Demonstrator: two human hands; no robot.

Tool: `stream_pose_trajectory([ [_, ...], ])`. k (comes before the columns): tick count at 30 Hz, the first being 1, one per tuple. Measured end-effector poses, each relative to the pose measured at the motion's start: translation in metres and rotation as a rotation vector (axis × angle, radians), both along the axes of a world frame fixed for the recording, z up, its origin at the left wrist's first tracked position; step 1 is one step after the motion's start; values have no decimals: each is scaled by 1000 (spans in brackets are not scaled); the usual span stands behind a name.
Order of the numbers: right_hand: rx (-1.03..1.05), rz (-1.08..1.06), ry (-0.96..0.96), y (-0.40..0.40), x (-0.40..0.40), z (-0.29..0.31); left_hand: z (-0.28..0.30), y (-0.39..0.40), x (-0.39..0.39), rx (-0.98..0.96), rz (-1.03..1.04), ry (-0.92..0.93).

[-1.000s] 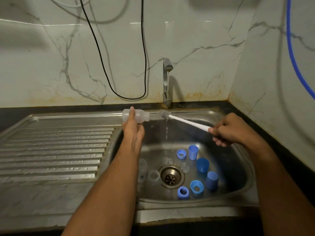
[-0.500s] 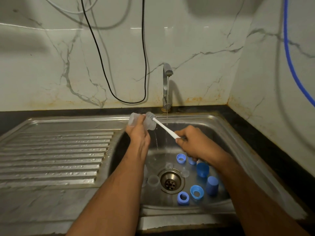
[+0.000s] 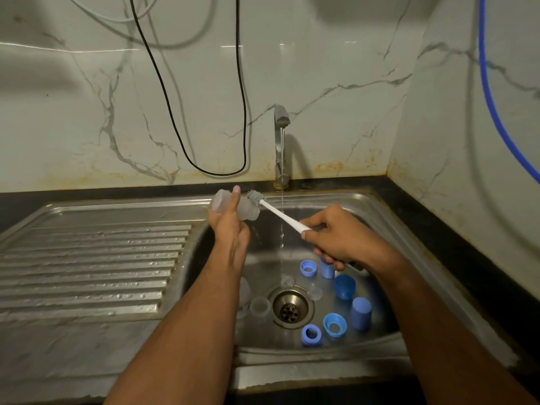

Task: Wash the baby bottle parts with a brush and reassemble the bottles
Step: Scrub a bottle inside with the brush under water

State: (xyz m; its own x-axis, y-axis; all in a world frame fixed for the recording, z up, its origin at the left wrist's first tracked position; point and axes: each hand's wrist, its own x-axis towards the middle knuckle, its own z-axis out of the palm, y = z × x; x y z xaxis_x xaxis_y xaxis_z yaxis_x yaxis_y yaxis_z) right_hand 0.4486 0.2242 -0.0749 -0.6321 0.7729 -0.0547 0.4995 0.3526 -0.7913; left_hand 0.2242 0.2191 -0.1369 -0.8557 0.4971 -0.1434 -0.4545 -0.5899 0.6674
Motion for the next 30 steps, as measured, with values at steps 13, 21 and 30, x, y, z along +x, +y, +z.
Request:
stream_pose_trajectory([
  [13, 93, 2, -13, -12, -20, -11, 0, 4, 11, -78, 32, -87],
  [21, 60, -9, -8, -11, -15, -5, 1, 1, 8, -25, 39, -86],
  [30, 129, -19, -41, -15, -9, -2, 0, 1, 6, 68, 6, -69],
])
